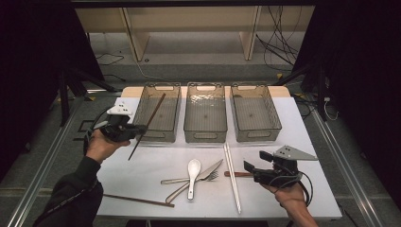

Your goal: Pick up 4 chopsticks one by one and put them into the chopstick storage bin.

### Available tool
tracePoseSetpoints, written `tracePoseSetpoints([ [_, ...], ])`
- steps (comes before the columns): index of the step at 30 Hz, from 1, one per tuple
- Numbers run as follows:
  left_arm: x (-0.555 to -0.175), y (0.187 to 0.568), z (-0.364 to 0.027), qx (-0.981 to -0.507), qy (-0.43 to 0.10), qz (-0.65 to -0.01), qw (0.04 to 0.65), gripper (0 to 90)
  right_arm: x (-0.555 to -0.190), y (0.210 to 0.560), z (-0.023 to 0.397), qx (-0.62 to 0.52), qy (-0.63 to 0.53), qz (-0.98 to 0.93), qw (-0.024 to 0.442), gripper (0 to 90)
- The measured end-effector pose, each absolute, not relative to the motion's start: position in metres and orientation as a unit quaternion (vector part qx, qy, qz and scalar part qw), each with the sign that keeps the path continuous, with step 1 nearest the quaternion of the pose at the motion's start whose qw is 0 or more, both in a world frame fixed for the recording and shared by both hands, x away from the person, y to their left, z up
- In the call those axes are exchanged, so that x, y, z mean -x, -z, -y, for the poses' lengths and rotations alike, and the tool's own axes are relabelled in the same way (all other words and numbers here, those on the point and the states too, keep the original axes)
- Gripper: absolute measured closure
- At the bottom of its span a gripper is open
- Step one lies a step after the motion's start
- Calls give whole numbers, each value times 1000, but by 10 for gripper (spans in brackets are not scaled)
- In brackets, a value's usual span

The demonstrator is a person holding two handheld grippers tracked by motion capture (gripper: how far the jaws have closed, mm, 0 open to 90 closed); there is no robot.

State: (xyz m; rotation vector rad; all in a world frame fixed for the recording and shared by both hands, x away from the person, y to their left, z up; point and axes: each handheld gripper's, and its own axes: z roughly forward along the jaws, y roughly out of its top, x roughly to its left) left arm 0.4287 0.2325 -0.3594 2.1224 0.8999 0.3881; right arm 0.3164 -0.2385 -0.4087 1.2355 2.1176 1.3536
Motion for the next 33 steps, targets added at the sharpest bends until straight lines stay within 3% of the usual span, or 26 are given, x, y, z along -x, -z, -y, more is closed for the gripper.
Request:
tracePoseSetpoints([
  [23, -489, 328, -230, -792, -211, -390, 419, 842, -317, 408, 238, -432, -480, -745, 167, 276],
  [33, -516, 335, -232, -784, -225, -404, 414, 841, -317, 409, 238, -432, -480, -745, 165, 276],
])
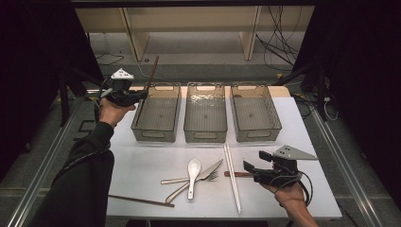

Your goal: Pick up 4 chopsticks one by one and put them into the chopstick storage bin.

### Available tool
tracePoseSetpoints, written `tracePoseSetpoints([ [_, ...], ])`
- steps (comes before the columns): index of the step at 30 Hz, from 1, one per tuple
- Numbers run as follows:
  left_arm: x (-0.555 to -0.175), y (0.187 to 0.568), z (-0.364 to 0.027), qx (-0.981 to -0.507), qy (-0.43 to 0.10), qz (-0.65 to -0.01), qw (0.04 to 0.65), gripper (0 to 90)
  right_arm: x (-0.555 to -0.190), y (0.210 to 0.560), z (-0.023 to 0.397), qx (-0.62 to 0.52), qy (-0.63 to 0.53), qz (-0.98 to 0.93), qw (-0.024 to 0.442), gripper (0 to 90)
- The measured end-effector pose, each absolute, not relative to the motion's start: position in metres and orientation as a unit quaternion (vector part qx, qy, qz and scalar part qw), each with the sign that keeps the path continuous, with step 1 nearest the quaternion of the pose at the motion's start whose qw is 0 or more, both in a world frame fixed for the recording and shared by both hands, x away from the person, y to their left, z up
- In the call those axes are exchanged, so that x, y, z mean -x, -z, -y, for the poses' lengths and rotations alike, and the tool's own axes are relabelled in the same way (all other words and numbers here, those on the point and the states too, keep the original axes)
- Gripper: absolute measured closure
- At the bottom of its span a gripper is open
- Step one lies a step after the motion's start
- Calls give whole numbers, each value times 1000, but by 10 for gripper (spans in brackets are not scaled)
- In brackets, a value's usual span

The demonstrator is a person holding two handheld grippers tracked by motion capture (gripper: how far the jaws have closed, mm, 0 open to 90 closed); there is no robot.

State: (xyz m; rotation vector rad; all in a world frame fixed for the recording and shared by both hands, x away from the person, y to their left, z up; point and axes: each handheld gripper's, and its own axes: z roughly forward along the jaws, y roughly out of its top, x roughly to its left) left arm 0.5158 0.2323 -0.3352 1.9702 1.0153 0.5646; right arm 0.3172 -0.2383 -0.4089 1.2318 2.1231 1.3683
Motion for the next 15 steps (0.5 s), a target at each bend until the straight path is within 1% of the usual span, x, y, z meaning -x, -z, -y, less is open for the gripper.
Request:
tracePoseSetpoints([
  [9, -526, 343, -230, -788, -231, -408, 400, 841, -317, 409, 239, -431, -482, -745, 165, 276],
  [15, -532, 353, -232, -781, -222, -423, 401, 840, -317, 408, 239, -431, -483, -744, 164, 276],
])
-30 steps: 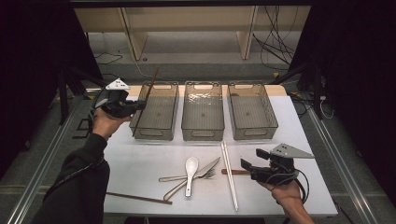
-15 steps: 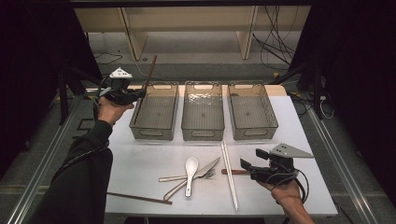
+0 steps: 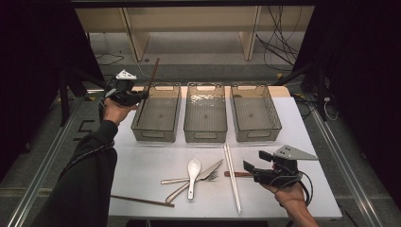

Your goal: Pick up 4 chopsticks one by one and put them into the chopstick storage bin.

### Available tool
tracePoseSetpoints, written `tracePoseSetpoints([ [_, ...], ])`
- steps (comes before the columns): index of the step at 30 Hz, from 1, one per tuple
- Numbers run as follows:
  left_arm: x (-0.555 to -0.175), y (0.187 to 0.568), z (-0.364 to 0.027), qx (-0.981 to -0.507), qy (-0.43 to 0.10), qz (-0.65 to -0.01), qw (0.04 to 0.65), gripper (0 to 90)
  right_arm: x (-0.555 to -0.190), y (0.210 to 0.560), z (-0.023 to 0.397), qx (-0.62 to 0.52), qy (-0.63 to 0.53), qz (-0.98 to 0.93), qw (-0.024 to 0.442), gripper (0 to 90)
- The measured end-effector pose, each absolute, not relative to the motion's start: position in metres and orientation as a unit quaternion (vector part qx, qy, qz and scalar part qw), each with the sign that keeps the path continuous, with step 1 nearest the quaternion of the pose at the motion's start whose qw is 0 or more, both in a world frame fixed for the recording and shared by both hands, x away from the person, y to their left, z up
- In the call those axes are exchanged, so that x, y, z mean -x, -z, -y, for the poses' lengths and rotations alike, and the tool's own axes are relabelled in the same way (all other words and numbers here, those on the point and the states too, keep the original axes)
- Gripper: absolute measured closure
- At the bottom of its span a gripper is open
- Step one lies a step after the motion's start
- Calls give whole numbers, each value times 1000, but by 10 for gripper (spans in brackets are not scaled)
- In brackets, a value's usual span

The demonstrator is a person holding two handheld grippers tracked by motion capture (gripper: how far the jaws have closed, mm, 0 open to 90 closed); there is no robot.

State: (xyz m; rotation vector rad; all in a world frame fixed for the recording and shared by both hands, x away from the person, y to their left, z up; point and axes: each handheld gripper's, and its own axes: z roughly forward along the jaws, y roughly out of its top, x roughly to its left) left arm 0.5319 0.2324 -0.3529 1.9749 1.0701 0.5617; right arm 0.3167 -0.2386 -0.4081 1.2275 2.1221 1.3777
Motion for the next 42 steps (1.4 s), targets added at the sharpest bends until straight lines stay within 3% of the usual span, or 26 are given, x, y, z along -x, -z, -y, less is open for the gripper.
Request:
tracePoseSetpoints([
  [20, -539, 382, -226, -793, -209, -433, 374, 825, -317, 408, 239, -431, -484, -744, 163, 277],
  [27, -533, 374, -225, -789, -208, -437, 379, 651, -317, 408, 240, -433, -484, -743, 162, 276],
  [34, -508, 361, -222, -794, -189, -427, 390, 388, -317, 408, 239, -432, -484, -743, 164, 276],
  [42, -474, 359, -215, -817, -159, -388, 395, 265, -317, 408, 240, -432, -484, -743, 165, 276],
])
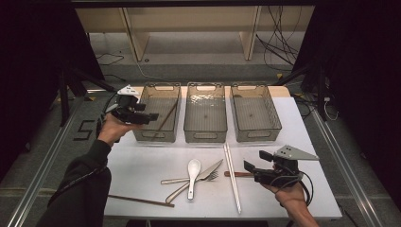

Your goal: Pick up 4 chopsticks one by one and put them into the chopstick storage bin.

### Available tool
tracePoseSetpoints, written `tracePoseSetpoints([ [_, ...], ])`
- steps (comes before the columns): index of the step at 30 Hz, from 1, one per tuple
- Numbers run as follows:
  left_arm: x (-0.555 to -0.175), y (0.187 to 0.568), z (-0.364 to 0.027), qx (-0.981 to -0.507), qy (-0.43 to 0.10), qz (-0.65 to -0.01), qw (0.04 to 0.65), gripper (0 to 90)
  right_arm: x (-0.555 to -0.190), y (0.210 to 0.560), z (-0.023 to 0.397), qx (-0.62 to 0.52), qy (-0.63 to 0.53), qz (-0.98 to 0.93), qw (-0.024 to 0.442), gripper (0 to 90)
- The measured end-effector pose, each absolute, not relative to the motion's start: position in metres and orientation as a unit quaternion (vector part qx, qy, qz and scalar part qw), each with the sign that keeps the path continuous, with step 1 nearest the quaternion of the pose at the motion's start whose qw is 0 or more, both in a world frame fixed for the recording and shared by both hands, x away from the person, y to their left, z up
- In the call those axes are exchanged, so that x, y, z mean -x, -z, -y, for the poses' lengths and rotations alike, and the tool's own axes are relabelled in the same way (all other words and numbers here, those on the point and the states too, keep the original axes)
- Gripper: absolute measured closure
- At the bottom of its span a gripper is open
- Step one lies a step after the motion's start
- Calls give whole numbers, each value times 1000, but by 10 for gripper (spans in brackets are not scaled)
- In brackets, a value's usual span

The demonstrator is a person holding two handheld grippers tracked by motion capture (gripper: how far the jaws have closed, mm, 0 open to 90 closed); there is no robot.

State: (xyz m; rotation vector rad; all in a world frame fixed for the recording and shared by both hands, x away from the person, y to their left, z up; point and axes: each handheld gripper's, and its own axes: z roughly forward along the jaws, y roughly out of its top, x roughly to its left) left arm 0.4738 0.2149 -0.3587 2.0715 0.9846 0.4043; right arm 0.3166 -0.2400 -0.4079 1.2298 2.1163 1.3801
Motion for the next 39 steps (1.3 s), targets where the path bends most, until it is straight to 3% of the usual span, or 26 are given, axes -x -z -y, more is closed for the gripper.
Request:
tracePoseSetpoints([
  [7, -446, 360, -213, -839, -142, -357, 385, 183, -316, 408, 239, -432, -483, -743, 166, 276],
  [28, -393, 382, -209, -871, -112, -324, 352, 157, -313, 404, 240, -425, -491, -740, 172, 275],
  [39, -372, 401, -209, -919, -99, -281, 259, 157, -313, 404, 239, -426, -490, -741, 172, 274],
])
